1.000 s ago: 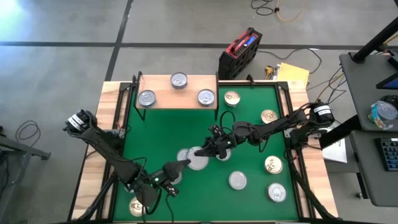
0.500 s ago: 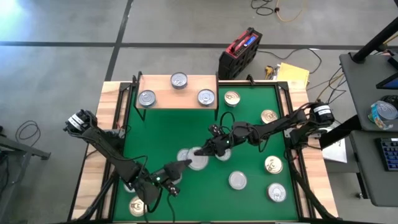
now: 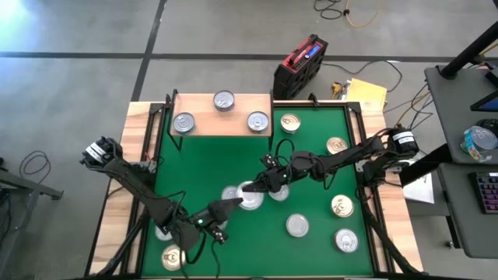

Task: Stack canned seafood by type on shelf
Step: Put the bottom right white tuna can on the shelf

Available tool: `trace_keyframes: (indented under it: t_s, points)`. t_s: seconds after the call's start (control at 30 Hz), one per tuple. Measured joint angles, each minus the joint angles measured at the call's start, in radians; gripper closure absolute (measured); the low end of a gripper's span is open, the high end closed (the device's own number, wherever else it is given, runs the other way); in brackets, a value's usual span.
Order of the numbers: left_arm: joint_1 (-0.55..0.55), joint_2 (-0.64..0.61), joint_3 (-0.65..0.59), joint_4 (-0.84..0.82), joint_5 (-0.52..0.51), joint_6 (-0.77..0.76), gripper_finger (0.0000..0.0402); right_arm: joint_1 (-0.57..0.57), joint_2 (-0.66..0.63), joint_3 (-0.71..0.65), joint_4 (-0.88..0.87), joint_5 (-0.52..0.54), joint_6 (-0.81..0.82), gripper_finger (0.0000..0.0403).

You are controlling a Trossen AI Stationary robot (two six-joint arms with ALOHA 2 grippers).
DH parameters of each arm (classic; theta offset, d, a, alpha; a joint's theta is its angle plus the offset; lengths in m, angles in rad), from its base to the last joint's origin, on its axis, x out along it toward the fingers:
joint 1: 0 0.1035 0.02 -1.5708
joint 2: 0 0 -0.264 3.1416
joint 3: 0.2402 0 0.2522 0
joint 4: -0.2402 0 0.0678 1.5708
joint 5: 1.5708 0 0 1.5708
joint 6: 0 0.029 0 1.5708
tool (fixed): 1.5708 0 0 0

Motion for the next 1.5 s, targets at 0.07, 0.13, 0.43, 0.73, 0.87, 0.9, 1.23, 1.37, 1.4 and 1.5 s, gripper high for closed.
trace_keyframes:
  t_s: [0.07, 0.13, 0.43, 0.73, 0.87, 0.9, 1.23, 1.37, 1.4, 1.5]
  points:
    - [0.007, 0.000, 0.001, -0.001, 0.002, 0.003, 0.0269, 0.001, 0.000, 0.000, -0.005, 0.015, 0.001, 0.0260]
    - [0.017, 0.000, 0.001, -0.012, 0.000, 0.008, 0.0257, 0.001, 0.000, -0.001, -0.015, 0.023, 0.004, 0.0282]
    - [0.034, 0.000, 0.002, -0.002, 0.004, 0.065, 0.0170, 0.000, 0.001, -0.001, -0.022, 0.026, -0.001, 0.0282]
    - [0.047, 0.001, 0.002, -0.010, 0.007, 0.096, 0.0201, 0.000, 0.002, -0.003, -0.022, 0.026, -0.001, 0.0282]
    - [0.046, 0.015, 0.002, -0.009, -0.005, 0.102, 0.0274, 0.001, 0.002, -0.003, -0.016, 0.031, 0.000, 0.0282]
    - [0.045, 0.019, 0.002, -0.009, -0.008, 0.105, 0.0282, 0.000, 0.002, -0.004, -0.017, 0.032, 0.000, 0.0282]
    - [0.040, 0.027, 0.002, -0.005, -0.017, 0.041, 0.0280, -0.012, 0.000, -0.005, -0.016, 0.051, -0.049, 0.0186]
    - [0.033, 0.023, 0.002, -0.005, -0.025, 0.004, 0.0280, -0.023, 0.000, -0.005, -0.016, 0.044, -0.058, 0.0167]
    - [0.030, 0.022, 0.002, -0.007, -0.033, -0.008, 0.0280, -0.028, 0.000, -0.005, -0.016, 0.042, -0.061, 0.0163]
    - [0.025, 0.013, 0.002, -0.009, -0.044, -0.047, 0.0280, -0.047, -0.002, -0.005, -0.016, 0.030, -0.062, 0.0157]
